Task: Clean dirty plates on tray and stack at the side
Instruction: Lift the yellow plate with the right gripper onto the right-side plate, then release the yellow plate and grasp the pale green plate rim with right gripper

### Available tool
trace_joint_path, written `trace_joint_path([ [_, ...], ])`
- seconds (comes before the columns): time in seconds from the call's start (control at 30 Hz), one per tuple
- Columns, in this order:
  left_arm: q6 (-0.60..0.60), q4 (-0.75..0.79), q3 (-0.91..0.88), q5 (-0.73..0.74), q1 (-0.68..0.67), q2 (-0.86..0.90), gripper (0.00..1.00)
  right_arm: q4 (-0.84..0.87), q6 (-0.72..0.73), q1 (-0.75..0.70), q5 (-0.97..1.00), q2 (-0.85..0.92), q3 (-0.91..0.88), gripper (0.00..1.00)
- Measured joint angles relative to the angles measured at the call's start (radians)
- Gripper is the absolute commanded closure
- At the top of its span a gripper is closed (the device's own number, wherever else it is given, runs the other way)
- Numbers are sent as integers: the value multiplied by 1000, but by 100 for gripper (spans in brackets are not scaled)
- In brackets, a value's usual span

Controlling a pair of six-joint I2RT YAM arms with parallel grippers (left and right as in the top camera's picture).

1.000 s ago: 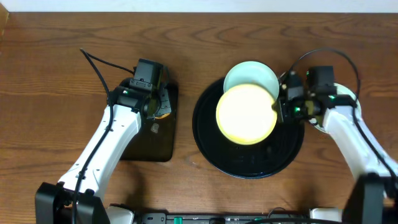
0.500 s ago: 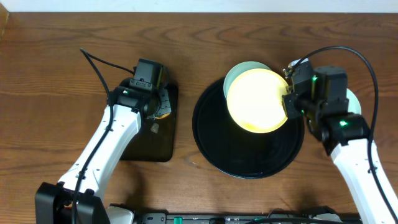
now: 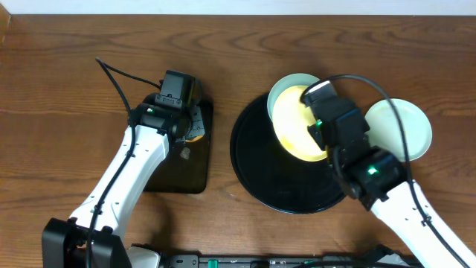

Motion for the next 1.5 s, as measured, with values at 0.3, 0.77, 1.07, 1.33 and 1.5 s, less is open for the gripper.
trace_joint_path([
  [0.3, 0, 0, 0, 0, 0, 0, 93, 1, -50, 68, 188, 0, 0, 99],
  [0.77, 0, 0, 0, 0, 0, 0, 93, -19, 190, -135, 122, 44, 0, 99],
  [1.07, 0, -1, 0, 0, 0, 0, 93, -23, 496, -504, -42, 203, 0, 99],
  [1.33, 0, 0, 0, 0, 0, 0, 92, -39, 624, -795, -180, 292, 0, 99],
  [1.5, 0, -1, 0, 0, 0, 0, 92, -40, 640, -866, -241, 301, 0, 69],
])
